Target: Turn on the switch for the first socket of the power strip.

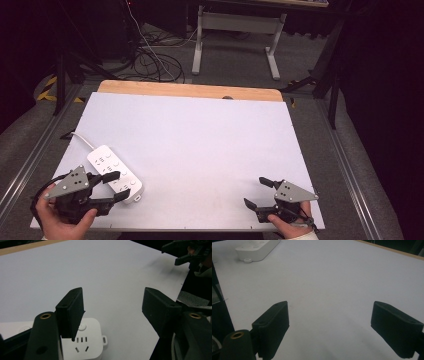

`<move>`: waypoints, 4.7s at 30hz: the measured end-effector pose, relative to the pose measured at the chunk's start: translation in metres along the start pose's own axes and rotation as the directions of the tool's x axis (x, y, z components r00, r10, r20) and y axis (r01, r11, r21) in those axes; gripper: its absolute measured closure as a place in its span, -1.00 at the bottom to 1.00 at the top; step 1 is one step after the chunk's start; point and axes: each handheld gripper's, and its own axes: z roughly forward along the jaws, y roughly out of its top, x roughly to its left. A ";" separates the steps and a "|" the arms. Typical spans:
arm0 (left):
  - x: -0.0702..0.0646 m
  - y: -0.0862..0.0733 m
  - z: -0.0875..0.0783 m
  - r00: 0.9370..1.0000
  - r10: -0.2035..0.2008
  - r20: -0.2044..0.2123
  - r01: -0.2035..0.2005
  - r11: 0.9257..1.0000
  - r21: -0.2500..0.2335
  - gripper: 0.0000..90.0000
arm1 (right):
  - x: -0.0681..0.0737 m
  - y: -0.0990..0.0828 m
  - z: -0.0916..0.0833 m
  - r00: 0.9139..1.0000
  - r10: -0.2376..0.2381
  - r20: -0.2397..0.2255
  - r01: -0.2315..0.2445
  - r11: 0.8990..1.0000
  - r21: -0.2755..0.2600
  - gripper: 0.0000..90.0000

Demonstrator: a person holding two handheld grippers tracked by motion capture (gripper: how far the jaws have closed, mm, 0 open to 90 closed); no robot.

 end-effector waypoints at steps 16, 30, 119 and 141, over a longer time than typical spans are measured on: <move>0.030 0.016 -0.011 0.998 -0.056 0.004 0.056 0.998 0.010 -0.27 | 0.002 -0.001 0.003 1.000 -0.005 -0.002 0.005 1.000 0.015 -0.64; 0.056 0.028 -0.016 0.997 -0.077 -0.027 0.078 0.997 0.026 -0.25 | 0.003 -0.001 0.004 1.000 -0.006 -0.009 0.006 1.000 0.019 -0.63; 0.127 0.000 0.032 0.938 -0.148 -0.314 0.240 0.930 0.278 1.00 | 0.005 -0.002 0.007 0.999 -0.018 -0.031 0.019 0.999 0.036 -0.62; 0.127 -0.006 0.040 0.930 -0.152 -0.334 0.248 0.932 0.266 1.00 | 0.005 -0.002 0.007 0.999 -0.016 -0.037 0.017 0.999 0.034 -0.62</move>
